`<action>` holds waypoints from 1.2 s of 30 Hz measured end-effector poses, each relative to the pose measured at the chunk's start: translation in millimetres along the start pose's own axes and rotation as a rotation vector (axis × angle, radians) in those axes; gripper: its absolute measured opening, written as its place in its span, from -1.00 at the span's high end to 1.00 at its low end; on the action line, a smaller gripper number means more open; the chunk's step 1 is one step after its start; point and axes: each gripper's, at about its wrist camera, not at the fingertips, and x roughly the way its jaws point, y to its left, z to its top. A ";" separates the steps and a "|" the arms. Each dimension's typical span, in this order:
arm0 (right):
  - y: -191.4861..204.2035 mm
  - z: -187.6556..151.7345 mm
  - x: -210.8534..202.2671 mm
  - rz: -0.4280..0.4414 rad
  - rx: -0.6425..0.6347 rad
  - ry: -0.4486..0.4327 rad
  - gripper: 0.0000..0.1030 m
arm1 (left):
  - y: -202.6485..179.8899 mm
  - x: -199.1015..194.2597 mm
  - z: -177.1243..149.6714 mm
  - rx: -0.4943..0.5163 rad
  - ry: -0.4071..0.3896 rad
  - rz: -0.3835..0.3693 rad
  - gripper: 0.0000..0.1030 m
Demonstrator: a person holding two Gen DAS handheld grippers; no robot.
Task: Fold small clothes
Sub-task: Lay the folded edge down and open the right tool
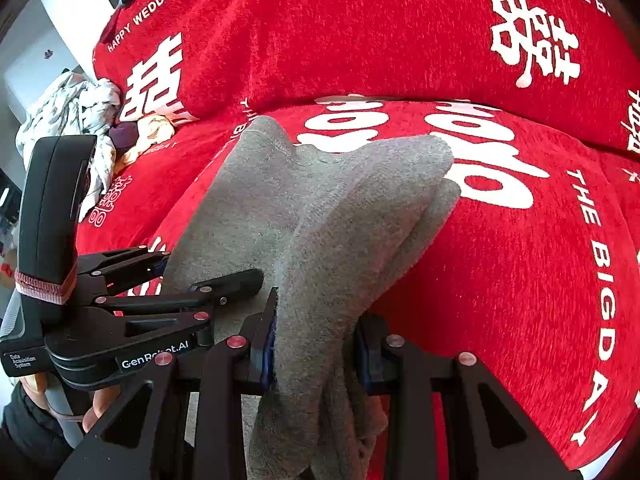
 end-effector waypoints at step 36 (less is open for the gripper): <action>-50.2 28.3 40.6 0.181 0.098 0.015 -0.10 | 44.2 25.4 29.3 -0.099 -0.025 0.124 -0.60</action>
